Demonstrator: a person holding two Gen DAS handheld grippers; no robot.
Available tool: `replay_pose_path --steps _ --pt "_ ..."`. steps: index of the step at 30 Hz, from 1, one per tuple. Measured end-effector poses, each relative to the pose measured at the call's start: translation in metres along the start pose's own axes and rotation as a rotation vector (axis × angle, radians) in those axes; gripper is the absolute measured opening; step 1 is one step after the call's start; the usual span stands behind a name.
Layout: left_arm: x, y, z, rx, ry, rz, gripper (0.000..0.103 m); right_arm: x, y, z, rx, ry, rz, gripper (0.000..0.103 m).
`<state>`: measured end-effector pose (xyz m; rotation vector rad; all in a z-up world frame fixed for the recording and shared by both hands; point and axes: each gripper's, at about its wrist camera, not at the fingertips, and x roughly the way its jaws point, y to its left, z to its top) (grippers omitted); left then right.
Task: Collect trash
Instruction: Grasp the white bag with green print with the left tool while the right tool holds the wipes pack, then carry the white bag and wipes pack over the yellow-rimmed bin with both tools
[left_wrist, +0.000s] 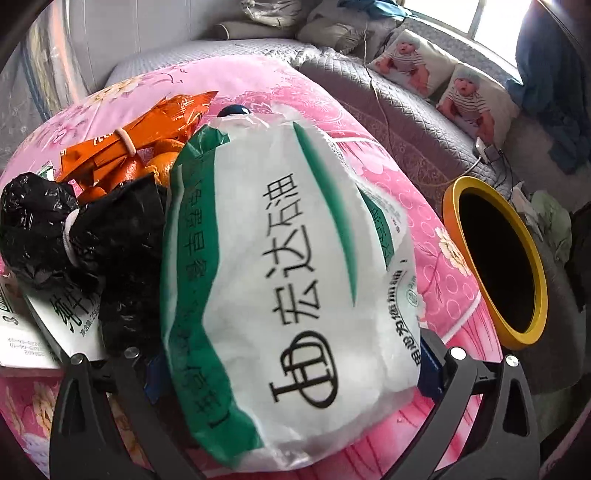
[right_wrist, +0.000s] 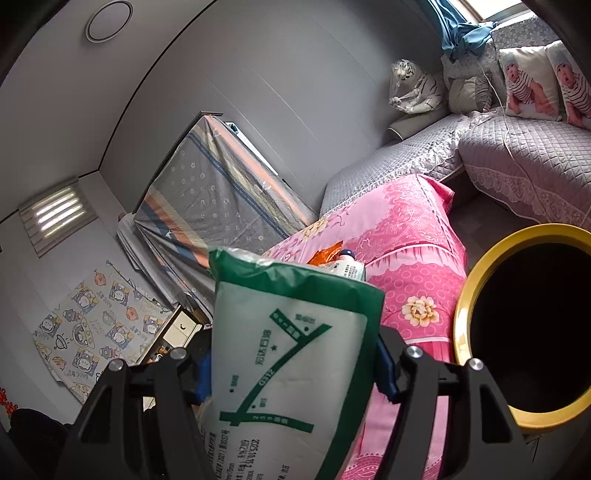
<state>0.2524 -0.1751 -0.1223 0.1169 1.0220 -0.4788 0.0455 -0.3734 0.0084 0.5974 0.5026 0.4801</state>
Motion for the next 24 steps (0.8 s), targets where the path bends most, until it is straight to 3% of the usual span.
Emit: replay_pose_path --steps 4,7,11,16,21,24 --pt "-0.008 -0.002 -0.002 0.001 -0.029 -0.019 0.059 0.002 0.002 -0.001 -0.001 0.005 0.001 0.062" --pt "-0.013 0.001 -0.005 -0.017 -0.038 -0.038 0.052 0.006 0.003 -0.002 0.001 0.014 0.001 0.062" --pt "-0.035 0.002 -0.014 -0.046 -0.075 -0.072 0.049 0.006 0.007 -0.003 -0.003 0.02 0.0 0.062" --pt "-0.094 -0.01 -0.028 -0.004 -0.24 -0.099 0.049 0.007 0.014 -0.001 -0.01 0.023 -0.007 0.062" --pt "-0.156 -0.009 -0.047 0.006 -0.416 -0.06 0.049 0.015 0.019 -0.004 -0.018 0.04 -0.016 0.062" --pt "-0.179 -0.005 -0.055 -0.007 -0.48 -0.019 0.05 0.02 0.024 -0.004 -0.022 0.048 -0.024 0.062"
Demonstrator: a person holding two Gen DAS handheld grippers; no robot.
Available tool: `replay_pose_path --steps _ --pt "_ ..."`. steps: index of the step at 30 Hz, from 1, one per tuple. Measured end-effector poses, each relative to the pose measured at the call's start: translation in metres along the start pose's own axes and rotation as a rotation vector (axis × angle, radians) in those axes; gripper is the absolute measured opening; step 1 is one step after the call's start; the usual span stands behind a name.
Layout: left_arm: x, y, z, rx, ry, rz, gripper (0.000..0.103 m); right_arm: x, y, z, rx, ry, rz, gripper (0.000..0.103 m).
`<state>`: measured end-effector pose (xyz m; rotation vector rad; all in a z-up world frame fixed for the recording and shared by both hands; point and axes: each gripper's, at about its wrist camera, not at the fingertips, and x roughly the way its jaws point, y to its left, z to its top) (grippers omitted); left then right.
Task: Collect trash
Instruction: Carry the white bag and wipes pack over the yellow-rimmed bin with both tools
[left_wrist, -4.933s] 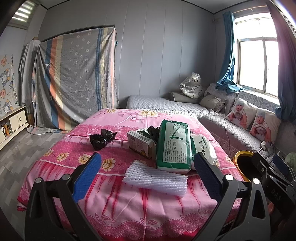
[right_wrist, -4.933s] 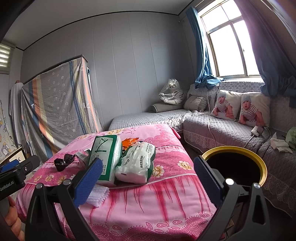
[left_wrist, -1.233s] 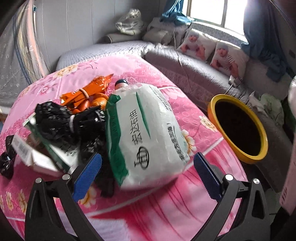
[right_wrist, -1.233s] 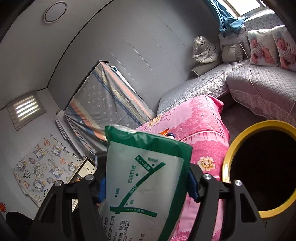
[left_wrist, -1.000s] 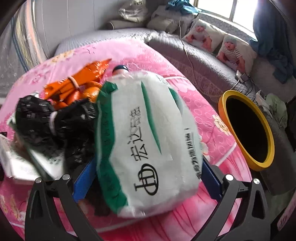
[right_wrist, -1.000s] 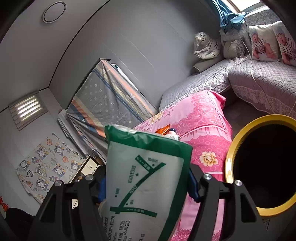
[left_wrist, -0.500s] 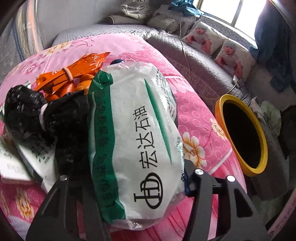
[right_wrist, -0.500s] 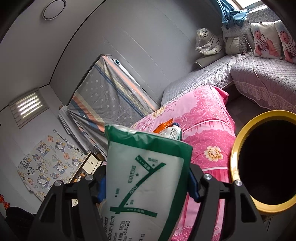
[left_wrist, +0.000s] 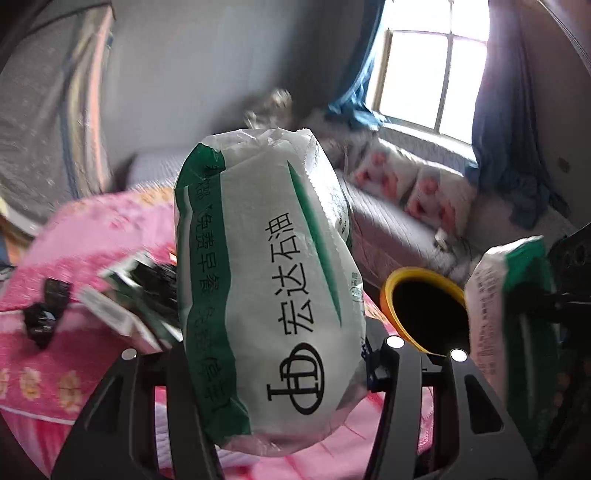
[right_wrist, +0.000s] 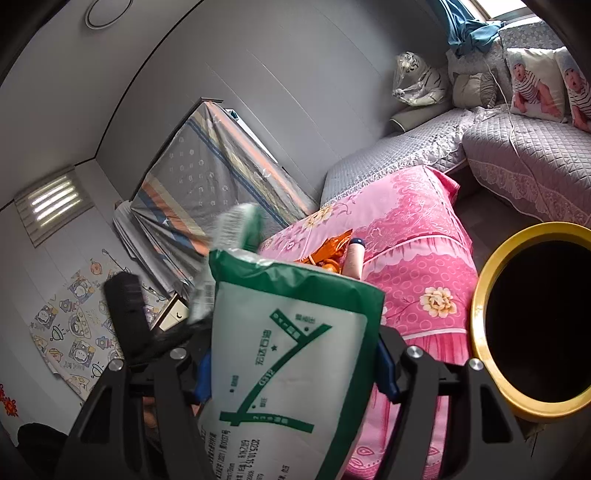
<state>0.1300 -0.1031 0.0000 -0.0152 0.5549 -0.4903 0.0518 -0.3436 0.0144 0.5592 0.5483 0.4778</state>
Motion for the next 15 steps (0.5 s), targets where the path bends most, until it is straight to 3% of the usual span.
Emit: replay_pose_path --steps 3,15 --pt "-0.019 0.005 0.004 -0.002 -0.045 0.015 0.05 0.001 0.003 0.001 -0.004 -0.007 -0.019 0.062" --pt "-0.053 0.006 0.002 0.021 -0.102 0.02 0.05 -0.012 -0.017 0.013 0.028 -0.084 -0.194 0.062"
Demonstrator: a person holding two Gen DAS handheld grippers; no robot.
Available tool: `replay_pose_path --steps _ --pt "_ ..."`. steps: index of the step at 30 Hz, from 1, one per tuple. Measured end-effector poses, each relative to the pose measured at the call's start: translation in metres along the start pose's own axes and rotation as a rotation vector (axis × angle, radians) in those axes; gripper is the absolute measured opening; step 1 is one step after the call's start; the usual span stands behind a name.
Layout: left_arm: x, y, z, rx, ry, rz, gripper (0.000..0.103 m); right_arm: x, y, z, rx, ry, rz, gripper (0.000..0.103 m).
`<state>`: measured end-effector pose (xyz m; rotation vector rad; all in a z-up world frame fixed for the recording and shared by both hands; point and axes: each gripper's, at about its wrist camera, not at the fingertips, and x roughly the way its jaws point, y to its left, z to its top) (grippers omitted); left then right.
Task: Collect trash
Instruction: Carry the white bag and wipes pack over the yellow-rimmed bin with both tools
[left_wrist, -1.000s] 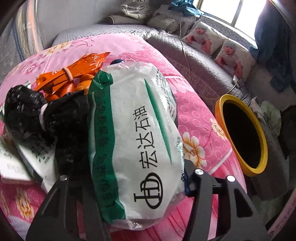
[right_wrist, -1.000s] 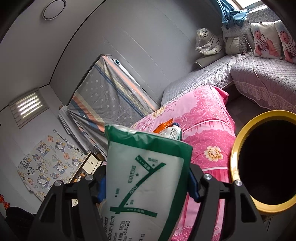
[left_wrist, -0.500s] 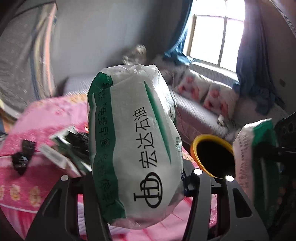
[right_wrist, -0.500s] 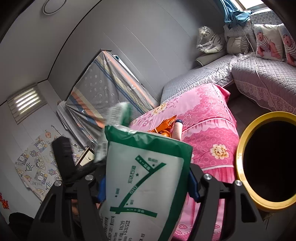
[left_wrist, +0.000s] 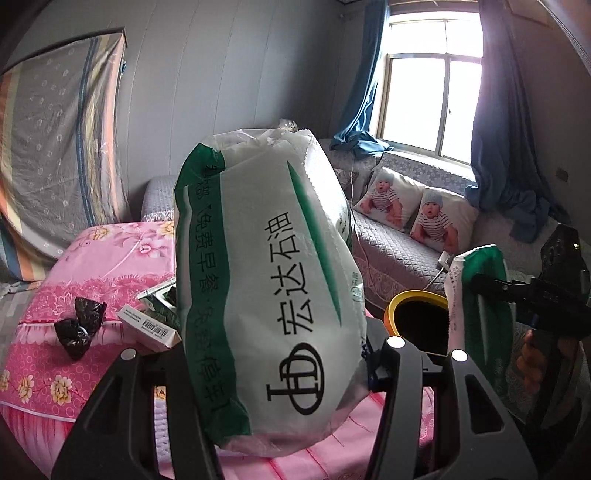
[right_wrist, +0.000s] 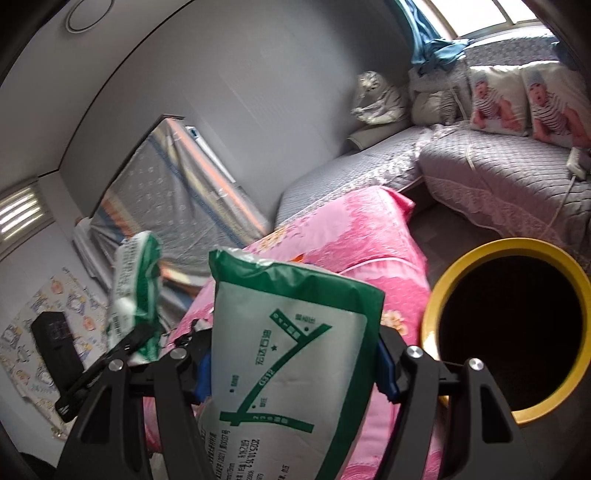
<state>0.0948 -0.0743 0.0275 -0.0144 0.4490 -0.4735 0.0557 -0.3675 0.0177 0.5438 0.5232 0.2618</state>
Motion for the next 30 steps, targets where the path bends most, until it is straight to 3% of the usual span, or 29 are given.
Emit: replay_pose_path --steps 9,30 --pt "0.011 -0.026 0.009 0.056 -0.01 -0.034 0.05 -0.003 -0.033 0.008 0.027 -0.054 -0.105 0.062" --pt "0.086 -0.119 0.017 0.228 0.021 -0.199 0.052 -0.034 -0.121 0.02 0.047 -0.23 -0.478 0.062"
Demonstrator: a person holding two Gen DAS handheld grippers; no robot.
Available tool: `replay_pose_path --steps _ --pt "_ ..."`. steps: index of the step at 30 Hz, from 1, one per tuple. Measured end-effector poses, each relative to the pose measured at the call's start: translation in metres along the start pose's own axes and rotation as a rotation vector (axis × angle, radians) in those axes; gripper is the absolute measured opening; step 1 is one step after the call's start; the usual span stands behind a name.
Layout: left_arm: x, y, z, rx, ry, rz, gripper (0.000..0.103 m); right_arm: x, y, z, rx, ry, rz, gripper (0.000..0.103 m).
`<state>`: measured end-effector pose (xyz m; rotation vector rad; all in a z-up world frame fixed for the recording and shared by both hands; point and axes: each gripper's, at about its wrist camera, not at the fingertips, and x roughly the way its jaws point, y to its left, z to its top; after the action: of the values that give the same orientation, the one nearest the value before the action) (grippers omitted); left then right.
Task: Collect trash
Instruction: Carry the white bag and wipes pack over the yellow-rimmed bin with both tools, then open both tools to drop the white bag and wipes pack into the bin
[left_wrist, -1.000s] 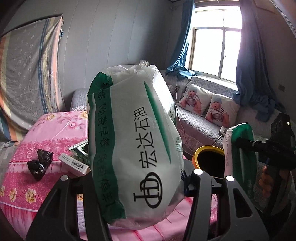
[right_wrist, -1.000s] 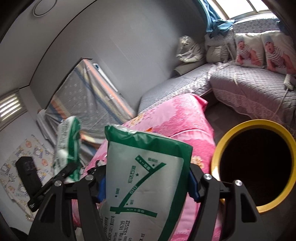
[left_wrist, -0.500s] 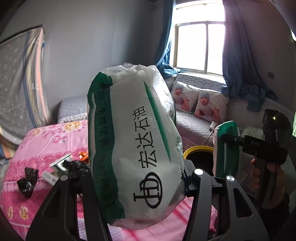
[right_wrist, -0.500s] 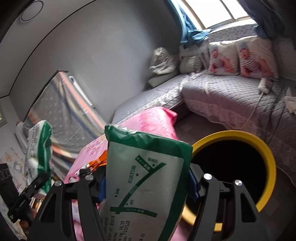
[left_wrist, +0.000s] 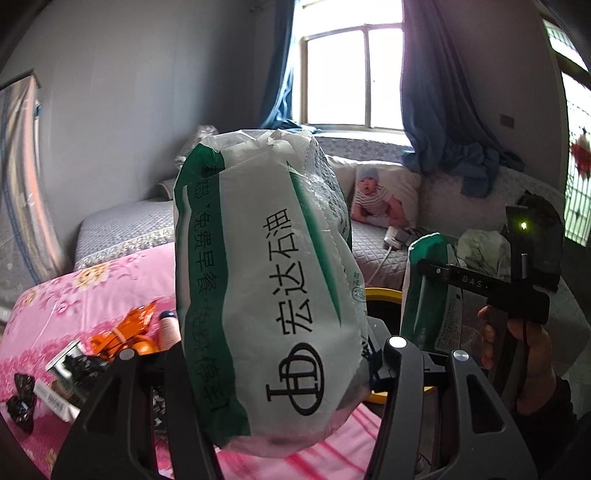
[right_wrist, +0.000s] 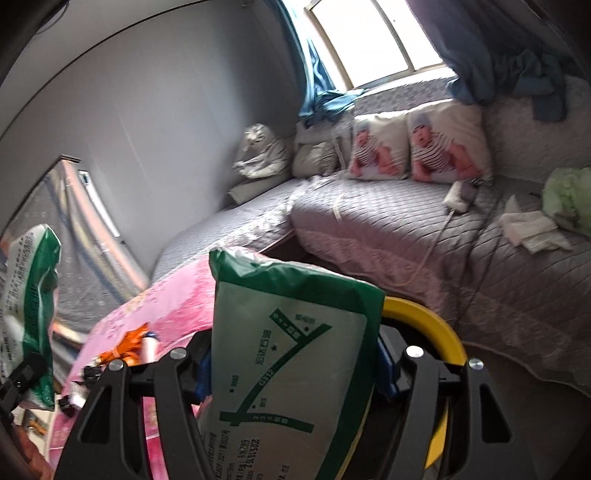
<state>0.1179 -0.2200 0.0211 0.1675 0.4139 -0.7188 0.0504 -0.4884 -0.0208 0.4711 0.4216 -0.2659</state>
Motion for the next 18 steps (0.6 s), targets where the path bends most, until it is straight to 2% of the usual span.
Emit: replay_pose_path --steps 5,14,18 --pt "0.038 -0.003 -0.002 0.011 0.053 -0.041 0.052 0.003 -0.014 0.001 -0.012 -0.029 -0.094 0.062" --pt "0.112 -0.012 -0.016 -0.001 0.171 -0.103 0.052 0.009 -0.015 -0.002 -0.077 -0.079 -0.291 0.063" --pt "0.139 -0.021 -0.018 -0.004 0.208 -0.134 0.052 0.023 -0.021 -0.001 -0.095 -0.06 -0.313 0.063"
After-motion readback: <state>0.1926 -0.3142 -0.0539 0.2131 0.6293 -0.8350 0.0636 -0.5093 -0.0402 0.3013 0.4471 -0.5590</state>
